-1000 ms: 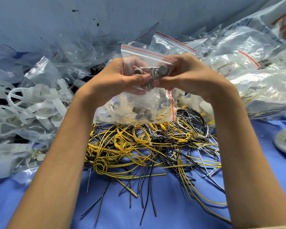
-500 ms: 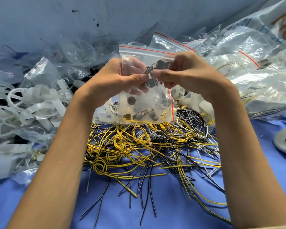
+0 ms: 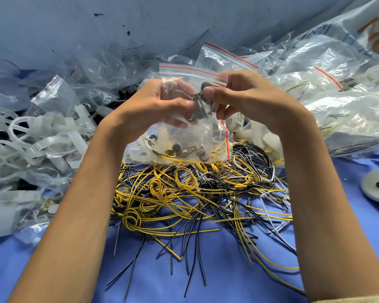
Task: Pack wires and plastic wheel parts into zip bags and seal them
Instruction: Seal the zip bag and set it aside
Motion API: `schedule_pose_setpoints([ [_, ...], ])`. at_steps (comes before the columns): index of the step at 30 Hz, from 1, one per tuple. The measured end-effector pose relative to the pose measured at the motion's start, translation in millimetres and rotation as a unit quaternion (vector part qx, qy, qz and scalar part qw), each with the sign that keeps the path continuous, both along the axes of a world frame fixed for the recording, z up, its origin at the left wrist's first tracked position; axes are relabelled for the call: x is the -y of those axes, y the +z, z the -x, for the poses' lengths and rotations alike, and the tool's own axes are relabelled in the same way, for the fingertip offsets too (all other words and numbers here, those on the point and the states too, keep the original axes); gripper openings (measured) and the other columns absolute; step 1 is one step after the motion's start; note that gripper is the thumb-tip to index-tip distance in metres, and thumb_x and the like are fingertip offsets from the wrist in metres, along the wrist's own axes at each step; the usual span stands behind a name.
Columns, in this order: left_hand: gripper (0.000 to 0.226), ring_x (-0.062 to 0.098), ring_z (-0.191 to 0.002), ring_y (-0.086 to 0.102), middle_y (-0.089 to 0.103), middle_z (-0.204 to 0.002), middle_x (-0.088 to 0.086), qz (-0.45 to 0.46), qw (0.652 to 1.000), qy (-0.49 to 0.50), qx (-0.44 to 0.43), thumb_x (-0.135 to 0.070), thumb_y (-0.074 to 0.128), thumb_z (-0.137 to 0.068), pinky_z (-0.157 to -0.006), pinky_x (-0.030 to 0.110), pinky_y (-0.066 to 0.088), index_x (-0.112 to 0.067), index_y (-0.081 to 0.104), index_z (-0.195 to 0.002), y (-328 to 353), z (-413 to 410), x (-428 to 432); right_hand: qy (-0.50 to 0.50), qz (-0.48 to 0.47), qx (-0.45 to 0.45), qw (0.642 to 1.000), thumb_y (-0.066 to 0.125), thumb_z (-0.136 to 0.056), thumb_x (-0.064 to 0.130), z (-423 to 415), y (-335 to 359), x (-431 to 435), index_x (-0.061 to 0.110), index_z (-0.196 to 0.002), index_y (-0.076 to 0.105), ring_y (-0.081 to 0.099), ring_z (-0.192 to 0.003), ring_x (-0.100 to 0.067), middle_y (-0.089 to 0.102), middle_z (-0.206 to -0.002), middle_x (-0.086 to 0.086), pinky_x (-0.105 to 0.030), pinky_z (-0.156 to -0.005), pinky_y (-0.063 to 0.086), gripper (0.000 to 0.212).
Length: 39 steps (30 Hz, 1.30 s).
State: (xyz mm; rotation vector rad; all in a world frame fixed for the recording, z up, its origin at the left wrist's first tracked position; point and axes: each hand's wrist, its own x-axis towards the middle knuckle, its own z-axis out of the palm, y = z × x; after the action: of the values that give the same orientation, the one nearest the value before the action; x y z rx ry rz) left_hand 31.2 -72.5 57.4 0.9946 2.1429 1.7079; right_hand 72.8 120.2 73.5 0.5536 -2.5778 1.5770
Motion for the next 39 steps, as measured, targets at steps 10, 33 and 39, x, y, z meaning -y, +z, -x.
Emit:
schedule_pose_setpoints([
  [10,0.047,0.033,-0.099,0.064,0.064,-0.111,0.027,-0.029,0.999,0.03,-0.029,-0.018,0.071,-0.078,-0.092,0.046,0.049,0.008,0.059,-0.115,1.0,-7.6,-6.2,-0.032,-0.027,-0.03,0.999,0.044,-0.1,0.025,1.5,-0.2,3.2,0.005,-0.098,0.067,0.057,-0.06,-0.007,0.062,-0.078,-0.004,-0.022,-0.063,0.05,0.03],
  [33,0.019,0.01,-0.069,0.066,0.07,-0.071,-0.007,-0.049,0.996,0.041,-0.057,-0.021,0.072,-0.072,-0.073,0.028,0.056,-0.011,0.061,-0.085,-1.1,-5.0,-13.0,0.008,-0.012,-0.044,0.999,0.069,-0.084,0.014,-2.2,1.4,0.7,0.009,-0.085,0.065,0.058,-0.067,-0.011,0.062,-0.072,-0.002,-0.022,-0.062,0.049,0.006],
  [39,0.029,0.02,-0.083,0.07,0.074,-0.09,0.005,0.036,0.999,-0.026,-0.001,-0.028,0.063,-0.075,-0.076,0.028,0.056,-0.01,0.06,-0.097,-3.9,-5.1,-8.7,-0.007,0.006,-0.057,0.998,0.059,-0.092,0.014,-0.1,0.5,2.7,0.014,-0.076,0.057,0.055,-0.056,-0.005,0.063,-0.064,0.003,-0.022,-0.059,0.046,0.016],
])
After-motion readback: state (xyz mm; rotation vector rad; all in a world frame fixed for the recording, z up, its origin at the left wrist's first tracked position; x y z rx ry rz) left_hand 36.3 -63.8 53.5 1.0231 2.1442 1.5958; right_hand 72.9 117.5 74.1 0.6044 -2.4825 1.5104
